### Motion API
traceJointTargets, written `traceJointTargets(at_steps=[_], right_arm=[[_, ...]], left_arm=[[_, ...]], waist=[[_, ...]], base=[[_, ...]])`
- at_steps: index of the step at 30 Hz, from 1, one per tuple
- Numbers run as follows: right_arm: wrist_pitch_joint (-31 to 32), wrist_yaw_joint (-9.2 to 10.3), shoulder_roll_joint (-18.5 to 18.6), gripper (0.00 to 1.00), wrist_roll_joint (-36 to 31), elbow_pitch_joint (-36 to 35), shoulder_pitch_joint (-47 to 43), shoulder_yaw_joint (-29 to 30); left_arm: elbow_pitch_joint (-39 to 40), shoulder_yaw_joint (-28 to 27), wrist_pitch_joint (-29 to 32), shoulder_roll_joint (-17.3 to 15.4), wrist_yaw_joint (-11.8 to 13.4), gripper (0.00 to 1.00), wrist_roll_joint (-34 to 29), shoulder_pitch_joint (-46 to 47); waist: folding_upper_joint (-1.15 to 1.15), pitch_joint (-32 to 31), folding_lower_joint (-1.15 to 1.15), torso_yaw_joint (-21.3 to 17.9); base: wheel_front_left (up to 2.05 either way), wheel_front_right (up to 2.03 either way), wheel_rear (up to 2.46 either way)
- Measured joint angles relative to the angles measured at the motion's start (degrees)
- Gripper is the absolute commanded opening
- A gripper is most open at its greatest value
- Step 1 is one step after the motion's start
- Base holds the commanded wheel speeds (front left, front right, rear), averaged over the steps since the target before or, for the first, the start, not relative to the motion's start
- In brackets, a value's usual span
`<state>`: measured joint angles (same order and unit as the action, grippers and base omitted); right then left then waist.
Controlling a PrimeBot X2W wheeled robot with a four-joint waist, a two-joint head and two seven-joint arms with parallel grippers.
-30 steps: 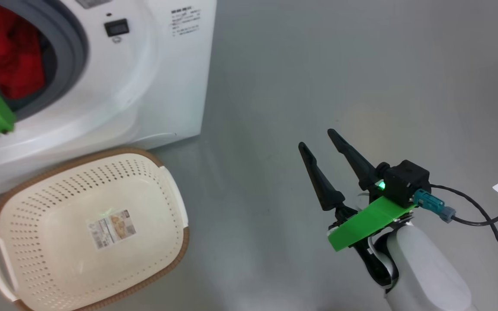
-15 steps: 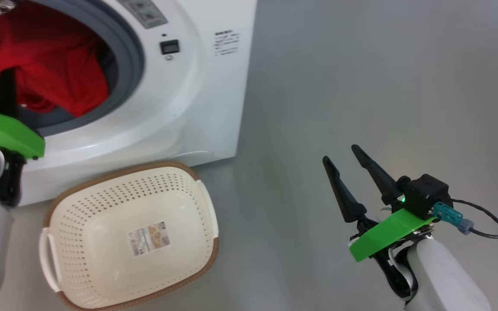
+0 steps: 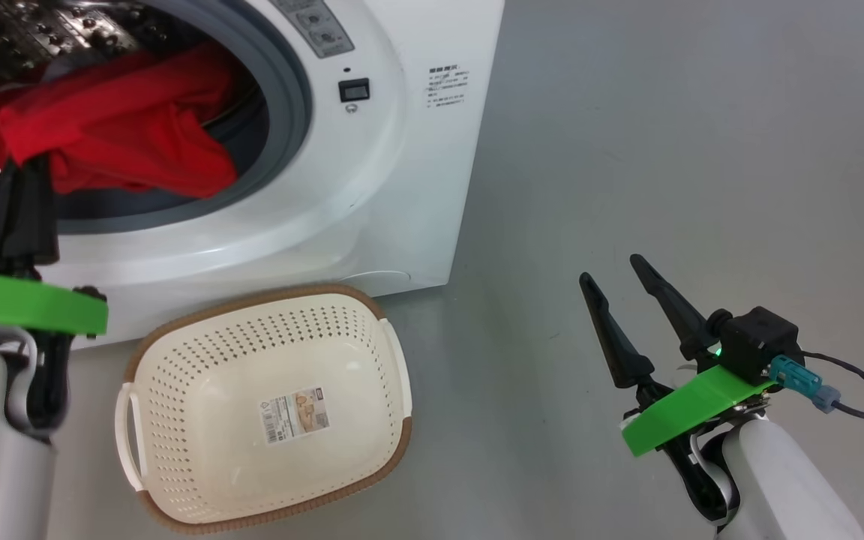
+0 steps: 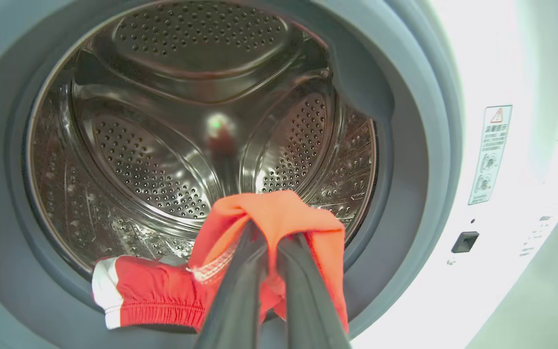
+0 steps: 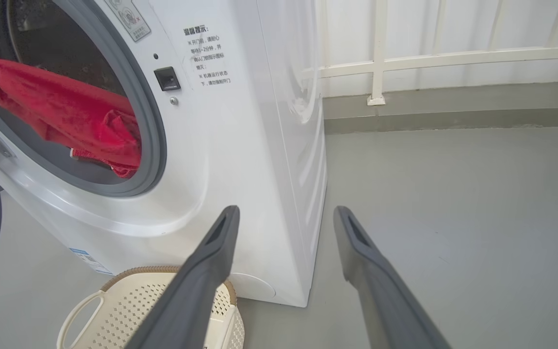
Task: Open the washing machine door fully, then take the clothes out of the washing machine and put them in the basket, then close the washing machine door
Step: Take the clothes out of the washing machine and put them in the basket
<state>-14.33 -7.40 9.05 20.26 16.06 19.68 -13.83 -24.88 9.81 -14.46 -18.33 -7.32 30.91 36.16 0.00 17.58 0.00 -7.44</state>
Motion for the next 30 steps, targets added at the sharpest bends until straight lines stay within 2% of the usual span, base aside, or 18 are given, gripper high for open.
traceJointTargets(at_steps=[11, 27, 30], right_arm=[[0.00, 0.00, 0.51, 1.00, 0.00, -0.56, -1.15, 1.82], [0.00, 0.00, 0.60, 1.00, 0.00, -0.73, -1.27, 1.87], [0.01, 0.00, 0.60, 1.00, 0.00, -0.73, -1.26, 1.79]], left_arm=[[20.04, -7.86, 0.00, 2.07, 0.10, 0.00, -4.10, -13.15], [47.20, -9.71, 1.33, 2.68, 4.45, 0.00, -5.24, -23.17], [49.27, -9.46, 1.97, 2.76, 5.13, 0.00, -5.72, -24.52]], waist=[[0.00, -0.65, 0.00, 1.25], [0.00, -0.23, 0.00, 2.22], [0.00, -0.03, 0.00, 2.17]], base=[[0.00, 0.00, 0.00], [0.00, 0.00, 0.00], [0.00, 0.00, 0.00]])
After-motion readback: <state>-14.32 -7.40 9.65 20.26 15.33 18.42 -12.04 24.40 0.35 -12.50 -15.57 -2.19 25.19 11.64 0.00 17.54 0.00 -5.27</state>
